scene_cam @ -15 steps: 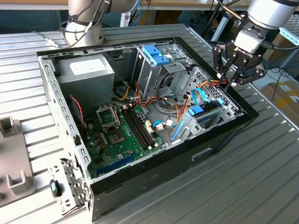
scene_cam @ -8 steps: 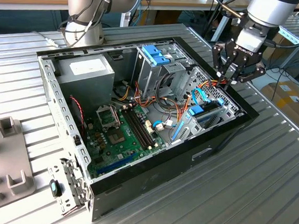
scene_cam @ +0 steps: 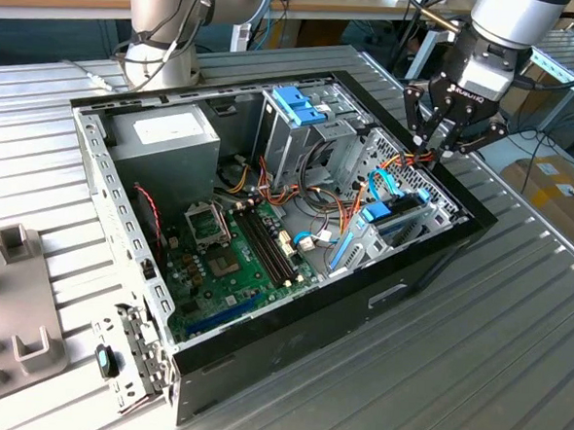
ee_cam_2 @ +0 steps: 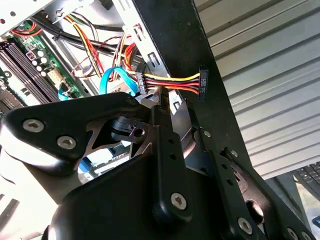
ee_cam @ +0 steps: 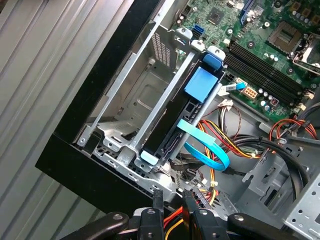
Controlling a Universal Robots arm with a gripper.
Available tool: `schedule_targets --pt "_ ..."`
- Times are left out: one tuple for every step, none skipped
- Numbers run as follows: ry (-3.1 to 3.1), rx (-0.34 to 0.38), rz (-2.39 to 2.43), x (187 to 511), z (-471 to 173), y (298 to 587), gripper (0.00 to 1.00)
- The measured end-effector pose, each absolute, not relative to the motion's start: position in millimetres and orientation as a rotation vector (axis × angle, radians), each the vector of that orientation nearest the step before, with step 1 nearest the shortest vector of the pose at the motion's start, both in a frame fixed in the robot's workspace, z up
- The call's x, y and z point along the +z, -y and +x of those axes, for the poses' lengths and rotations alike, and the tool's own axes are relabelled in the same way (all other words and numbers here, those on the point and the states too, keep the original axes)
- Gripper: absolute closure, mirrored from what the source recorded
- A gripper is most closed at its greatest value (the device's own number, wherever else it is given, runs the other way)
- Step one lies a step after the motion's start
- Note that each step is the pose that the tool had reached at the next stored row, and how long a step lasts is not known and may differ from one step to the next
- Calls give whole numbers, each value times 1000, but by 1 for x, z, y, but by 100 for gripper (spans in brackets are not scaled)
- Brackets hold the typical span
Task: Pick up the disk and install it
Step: 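Insert the second disk wire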
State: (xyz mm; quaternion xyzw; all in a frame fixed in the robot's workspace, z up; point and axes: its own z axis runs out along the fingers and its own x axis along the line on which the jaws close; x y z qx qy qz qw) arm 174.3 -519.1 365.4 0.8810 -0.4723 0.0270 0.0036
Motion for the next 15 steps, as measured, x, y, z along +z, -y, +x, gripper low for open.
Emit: schedule_targets --pt "1480 85 2762 365 174 519 71" --pt "1480 85 2762 365 174 519 71" --pt "1480 85 2762 365 174 519 71" --pt "1480 85 2762 365 174 519 71" --pt "1480 85 2762 365 174 519 71" --pt "1480 85 2762 365 174 519 71" --pt "1479 85 2762 365 174 519 71" --pt "1467 85 2769 365 174 519 71" --pt "1453 85 2777 365 174 519 71" --pt "1436 85 2786 365 174 519 71" --pt "1413 85 2798 365 174 519 71" --pt "1393 85 2808 365 174 519 71" --pt "1380 85 2815 365 174 519 71" --pt "1357 85 2827 365 174 519 71" --pt "1346 85 2832 366 174 518 71"
